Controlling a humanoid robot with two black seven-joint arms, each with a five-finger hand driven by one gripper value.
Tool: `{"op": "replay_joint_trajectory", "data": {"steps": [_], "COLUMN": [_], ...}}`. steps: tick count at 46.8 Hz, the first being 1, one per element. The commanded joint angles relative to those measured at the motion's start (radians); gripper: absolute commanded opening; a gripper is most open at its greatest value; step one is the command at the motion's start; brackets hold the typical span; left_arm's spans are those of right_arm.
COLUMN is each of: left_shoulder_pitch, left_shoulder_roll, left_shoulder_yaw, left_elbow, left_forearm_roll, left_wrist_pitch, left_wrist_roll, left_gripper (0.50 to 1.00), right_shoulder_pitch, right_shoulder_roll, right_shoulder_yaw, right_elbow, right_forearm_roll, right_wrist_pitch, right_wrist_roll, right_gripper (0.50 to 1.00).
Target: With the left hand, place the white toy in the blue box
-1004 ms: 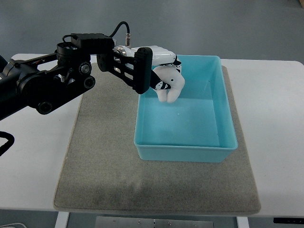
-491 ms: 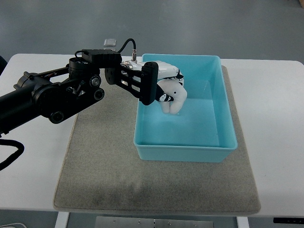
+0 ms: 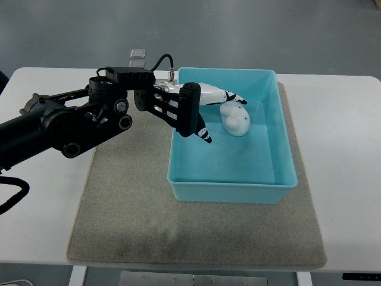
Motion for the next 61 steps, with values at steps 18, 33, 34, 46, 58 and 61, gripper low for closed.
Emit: {"op": "replay_joint_trajectory", "data": {"steps": [18,33,34,46,58,61], "left_shoulder_pitch": [-0.006,0.041,0.044,0.110,0.176,0.198], "left_shoulder_roll": [0.135,0.267,0.278,0.353,0.356,0.352], "left_shoulder_yaw": [-0.116,-0.141,-0.142,-0.156,-0.158,-0.158], "left_elbow": [0.014,0.063,0.070,0.184,0.206,0.207], "left_forearm_roll": [-0.663,-1.148,-1.162,-1.443,-1.702,-1.771], "left_wrist_pitch": [0.002,0.002,0.002,-0.061,-0.070,-0.067], "left_wrist_roll": [-0.005,-0.015,-0.015,0.049,0.095,0.107], "left_gripper": [0.994,0.994,0.994,0.994,0.994,0.994], "right_shoulder_pitch": [0.000,0.000,0.000,0.000,0.000,0.000], "right_shoulder_roll": [0.000,0.000,0.000,0.000,0.000,0.000], "right_shoulder_yaw": [0.000,0.000,0.000,0.000,0.000,0.000], "right_elbow": [0.000,0.000,0.000,0.000,0.000,0.000], "right_forearm_roll": [0.000,0.000,0.000,0.000,0.000,0.000], "right_wrist_pitch": [0.000,0.000,0.000,0.000,0.000,0.000], "right_wrist_roll": [0.000,-0.002,-0.002,0.000,-0.002,0.000], "right_gripper": [0.936,0.936,0.936,0.936,0.936,0.936]}}
